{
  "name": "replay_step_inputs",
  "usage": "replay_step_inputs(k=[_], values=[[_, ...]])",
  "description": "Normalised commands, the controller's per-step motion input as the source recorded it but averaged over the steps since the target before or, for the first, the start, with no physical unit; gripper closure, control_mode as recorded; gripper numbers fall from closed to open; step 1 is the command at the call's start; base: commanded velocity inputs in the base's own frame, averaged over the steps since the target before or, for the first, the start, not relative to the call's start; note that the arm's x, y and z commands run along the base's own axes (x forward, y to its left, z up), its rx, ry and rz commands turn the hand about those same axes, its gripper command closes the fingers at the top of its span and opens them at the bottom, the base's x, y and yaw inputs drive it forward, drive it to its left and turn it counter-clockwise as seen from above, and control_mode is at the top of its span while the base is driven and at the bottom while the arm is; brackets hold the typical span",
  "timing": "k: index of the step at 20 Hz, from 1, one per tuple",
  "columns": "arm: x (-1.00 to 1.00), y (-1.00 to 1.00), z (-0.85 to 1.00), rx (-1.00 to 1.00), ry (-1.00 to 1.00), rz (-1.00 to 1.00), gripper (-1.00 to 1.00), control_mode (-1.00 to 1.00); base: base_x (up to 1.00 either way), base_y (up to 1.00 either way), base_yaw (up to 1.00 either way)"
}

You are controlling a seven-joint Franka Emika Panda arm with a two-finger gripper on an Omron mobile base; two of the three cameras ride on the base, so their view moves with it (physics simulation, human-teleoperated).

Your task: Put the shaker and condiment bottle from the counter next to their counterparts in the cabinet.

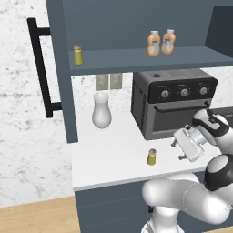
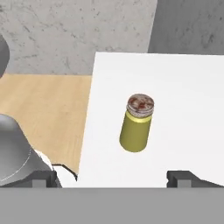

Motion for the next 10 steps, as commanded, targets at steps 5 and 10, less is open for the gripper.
replay_step_inputs(k=[5, 10], values=[[-0.27, -0.02, 0.00, 0.01, 0.00, 0.00, -1.00, -1.00, 0.00, 0.00, 0.00], [0.01, 0.18, 0.00, 0.08, 0.00, -0.01, -1.00, -1.00, 0.00, 0.00, 0.00]])
